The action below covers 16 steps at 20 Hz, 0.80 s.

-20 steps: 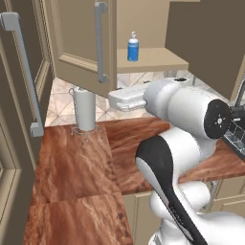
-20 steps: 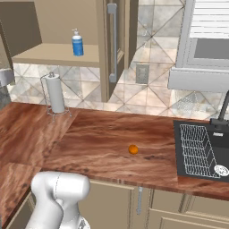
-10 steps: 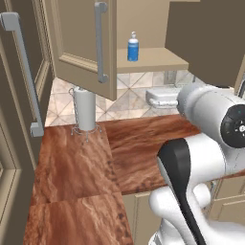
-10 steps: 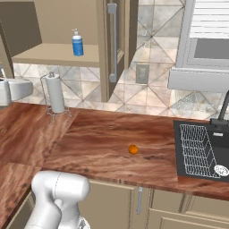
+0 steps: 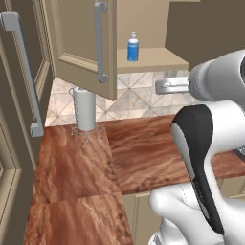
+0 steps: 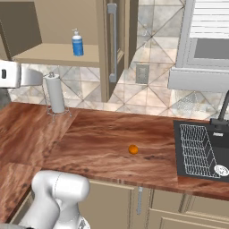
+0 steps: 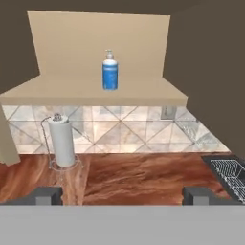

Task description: Open the cabinet. Pick the soap dispenser and place it next to the sink. Then close the cabinet.

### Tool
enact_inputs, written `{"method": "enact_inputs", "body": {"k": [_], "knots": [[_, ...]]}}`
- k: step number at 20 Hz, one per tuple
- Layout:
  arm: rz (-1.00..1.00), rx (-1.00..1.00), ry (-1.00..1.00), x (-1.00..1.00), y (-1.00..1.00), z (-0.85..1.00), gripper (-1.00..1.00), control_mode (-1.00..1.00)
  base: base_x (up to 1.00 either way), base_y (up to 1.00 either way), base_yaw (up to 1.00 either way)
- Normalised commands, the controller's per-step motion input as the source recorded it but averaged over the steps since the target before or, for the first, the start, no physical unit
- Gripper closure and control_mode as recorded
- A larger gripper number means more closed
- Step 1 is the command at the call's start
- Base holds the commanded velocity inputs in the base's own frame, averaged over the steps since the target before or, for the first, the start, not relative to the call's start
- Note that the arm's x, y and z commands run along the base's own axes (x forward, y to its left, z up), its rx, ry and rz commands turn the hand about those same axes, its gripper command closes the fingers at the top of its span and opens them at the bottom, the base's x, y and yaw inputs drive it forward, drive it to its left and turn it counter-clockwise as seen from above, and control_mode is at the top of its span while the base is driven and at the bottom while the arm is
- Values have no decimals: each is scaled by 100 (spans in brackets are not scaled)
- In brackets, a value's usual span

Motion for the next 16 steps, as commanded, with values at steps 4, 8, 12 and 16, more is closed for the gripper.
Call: {"method": "enact_inputs", "body": {"k": [4, 8, 12, 16], "knots": [[21, 0, 15, 8, 8, -6, -100, -100, 0, 0, 0], [29, 0, 11, 21, 1, -14, -100, -100, 0, 0, 0], [24, 0, 9, 0, 0, 0, -100, -100, 0, 0, 0], [8, 0, 1, 15, 0, -14, -100, -100, 0, 0, 0]]}}
